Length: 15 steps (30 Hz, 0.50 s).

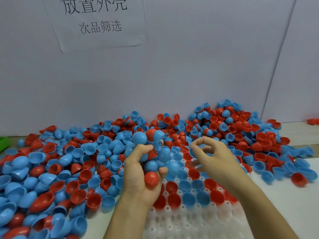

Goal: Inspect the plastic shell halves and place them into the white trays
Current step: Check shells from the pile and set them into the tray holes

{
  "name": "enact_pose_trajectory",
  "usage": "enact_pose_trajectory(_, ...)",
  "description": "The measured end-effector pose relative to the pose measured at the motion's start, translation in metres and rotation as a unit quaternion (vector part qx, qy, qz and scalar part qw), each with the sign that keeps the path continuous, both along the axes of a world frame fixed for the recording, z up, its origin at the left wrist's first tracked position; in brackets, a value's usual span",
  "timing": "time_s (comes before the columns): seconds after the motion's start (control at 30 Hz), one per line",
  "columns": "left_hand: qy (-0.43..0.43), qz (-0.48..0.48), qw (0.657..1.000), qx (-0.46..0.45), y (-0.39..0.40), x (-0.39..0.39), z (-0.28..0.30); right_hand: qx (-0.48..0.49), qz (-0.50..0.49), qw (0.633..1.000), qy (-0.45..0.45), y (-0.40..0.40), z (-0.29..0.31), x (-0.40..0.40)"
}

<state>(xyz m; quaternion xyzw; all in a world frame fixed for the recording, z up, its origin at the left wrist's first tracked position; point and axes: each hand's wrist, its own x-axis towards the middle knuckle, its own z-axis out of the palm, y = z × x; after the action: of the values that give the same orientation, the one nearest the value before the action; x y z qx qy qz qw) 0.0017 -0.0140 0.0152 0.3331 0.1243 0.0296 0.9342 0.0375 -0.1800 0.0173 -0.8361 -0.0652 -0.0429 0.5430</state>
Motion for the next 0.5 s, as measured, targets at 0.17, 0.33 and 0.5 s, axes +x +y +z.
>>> enact_pose_trajectory(0.17, 0.008, 0.008, 1.0, 0.013, 0.002, 0.0, 0.0, -0.21, 0.047, 0.971, 0.102, -0.034, 0.023, -0.002)
enact_pose_trajectory(0.33, 0.018, 0.016, 1.0, 0.009, 0.008, 0.001, 0.0, -0.201, 0.145, 0.964, 0.099, -0.022, 0.054, -0.003)
enact_pose_trajectory(0.5, 0.003, -0.009, 1.0, 0.017, 0.009, 0.0, 0.0, 0.132, 0.317, 0.939, -0.03, 0.032, 0.057, -0.014)
